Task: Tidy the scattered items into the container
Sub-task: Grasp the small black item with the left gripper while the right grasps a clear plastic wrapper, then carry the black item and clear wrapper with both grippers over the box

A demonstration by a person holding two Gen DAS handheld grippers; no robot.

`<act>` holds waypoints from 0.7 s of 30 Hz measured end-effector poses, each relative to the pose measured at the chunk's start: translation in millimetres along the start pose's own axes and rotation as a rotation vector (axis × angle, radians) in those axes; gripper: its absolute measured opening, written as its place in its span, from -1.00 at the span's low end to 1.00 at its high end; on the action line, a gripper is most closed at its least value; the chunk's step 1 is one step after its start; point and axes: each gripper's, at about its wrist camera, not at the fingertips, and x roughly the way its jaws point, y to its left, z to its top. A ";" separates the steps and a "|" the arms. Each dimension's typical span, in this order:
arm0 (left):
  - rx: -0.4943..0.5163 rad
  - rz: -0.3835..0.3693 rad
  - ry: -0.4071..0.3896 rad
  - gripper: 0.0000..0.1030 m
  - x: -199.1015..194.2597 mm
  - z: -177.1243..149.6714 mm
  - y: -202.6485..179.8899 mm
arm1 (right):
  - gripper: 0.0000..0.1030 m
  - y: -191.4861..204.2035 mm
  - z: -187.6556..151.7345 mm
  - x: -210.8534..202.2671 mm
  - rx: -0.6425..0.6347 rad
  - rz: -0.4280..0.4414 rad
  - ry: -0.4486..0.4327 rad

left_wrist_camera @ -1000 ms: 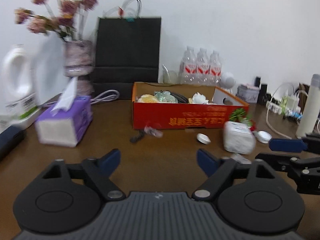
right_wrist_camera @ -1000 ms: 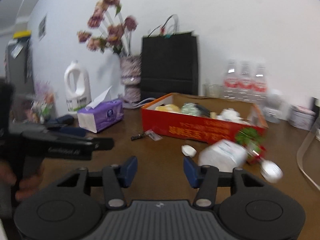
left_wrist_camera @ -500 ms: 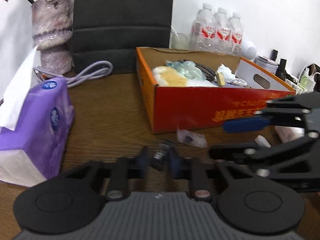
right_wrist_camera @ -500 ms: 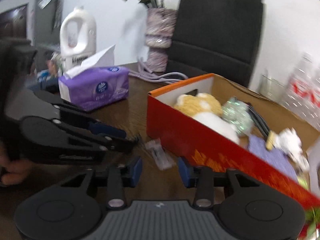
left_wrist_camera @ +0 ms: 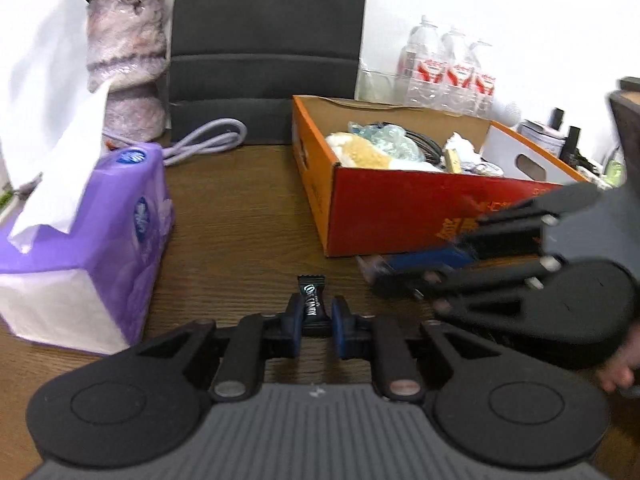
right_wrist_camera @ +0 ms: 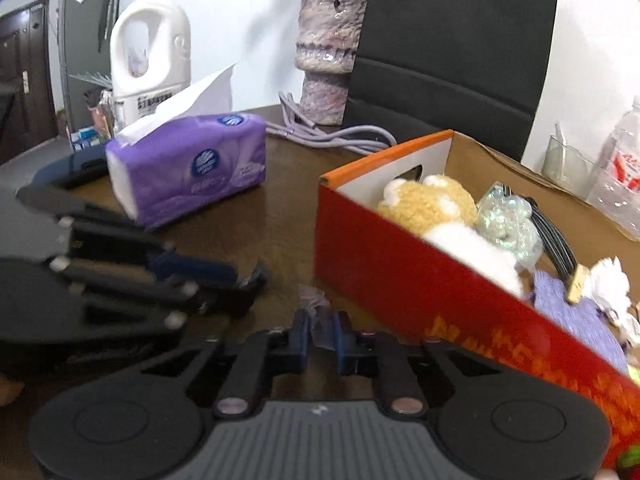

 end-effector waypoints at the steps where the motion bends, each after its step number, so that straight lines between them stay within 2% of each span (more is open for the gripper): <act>1: 0.002 0.014 -0.009 -0.69 -5.4 -0.1 -3.3 | -0.80 3.7 -4.1 -8.5 -0.001 -0.011 -0.007; 8: 0.000 0.034 -0.134 -0.69 -76.6 -10.3 -50.4 | -0.80 18.2 -47.8 -106.8 0.069 -0.162 -0.150; 12: 0.007 0.047 -0.212 -0.69 -120.6 -28.7 -95.8 | -0.80 27.1 -82.2 -164.6 0.171 -0.234 -0.248; 15: -0.007 0.034 -0.236 -0.69 -148.6 -51.3 -128.3 | -0.79 35.8 -112.3 -200.3 0.259 -0.290 -0.315; 19: -0.009 0.017 -0.257 -0.69 -174.2 -80.6 -159.2 | -0.79 48.8 -151.6 -233.0 0.321 -0.343 -0.344; 21: 0.023 0.026 -0.281 -0.69 -184.0 -95.3 -171.1 | -0.79 55.1 -166.6 -243.4 0.345 -0.355 -0.352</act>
